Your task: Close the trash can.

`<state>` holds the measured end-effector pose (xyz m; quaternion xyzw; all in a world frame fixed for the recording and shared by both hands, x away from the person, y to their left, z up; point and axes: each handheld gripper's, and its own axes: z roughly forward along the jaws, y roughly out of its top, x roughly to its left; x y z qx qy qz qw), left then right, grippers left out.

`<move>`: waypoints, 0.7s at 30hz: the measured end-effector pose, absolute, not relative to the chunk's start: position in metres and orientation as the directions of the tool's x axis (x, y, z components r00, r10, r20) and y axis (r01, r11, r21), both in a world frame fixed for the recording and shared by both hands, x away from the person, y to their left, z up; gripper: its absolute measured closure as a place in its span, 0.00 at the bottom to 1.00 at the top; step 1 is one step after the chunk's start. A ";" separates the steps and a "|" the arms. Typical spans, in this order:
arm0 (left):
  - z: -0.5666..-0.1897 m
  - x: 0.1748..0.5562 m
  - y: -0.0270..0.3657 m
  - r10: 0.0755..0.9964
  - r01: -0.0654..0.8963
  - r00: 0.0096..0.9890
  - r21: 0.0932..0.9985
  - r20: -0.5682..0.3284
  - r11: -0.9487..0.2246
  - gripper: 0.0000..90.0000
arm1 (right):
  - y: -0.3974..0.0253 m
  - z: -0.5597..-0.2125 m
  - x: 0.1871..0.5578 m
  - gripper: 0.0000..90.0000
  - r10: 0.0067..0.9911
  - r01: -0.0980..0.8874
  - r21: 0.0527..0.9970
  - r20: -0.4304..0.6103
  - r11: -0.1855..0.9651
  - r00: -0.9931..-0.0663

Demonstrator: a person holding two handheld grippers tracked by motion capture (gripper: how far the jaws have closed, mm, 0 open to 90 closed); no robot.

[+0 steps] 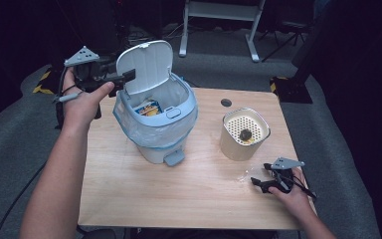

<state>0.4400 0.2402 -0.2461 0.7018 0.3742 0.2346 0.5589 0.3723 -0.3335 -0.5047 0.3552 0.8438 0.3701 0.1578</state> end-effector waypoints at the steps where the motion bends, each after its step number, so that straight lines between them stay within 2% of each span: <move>1: -0.246 0.438 0.239 0.783 0.264 0.615 0.960 -0.093 -0.094 0.44 | -0.333 -0.505 0.372 0.17 0.716 0.483 0.737 -0.003 0.474 -0.698; 10: -0.252 0.409 0.206 0.738 0.294 0.673 0.933 -0.046 -0.209 0.48 | -0.333 -0.505 0.373 0.17 0.716 0.483 0.735 -0.004 0.476 -0.698; 16: -0.259 0.399 0.186 0.753 0.264 0.656 0.919 0.051 -0.293 0.44 | -0.333 -0.505 0.373 0.17 0.716 0.483 0.735 -0.005 0.476 -0.698; 19: -0.261 0.397 0.180 0.712 0.296 0.702 0.922 -0.033 -0.249 0.48 | -0.333 -0.505 0.373 0.17 0.716 0.482 0.735 -0.006 0.476 -0.698; 21: -0.262 0.395 0.174 0.711 0.296 0.703 0.917 -0.020 -0.267 0.48 | -0.333 -0.505 0.373 0.17 0.716 0.482 0.735 -0.006 0.476 -0.699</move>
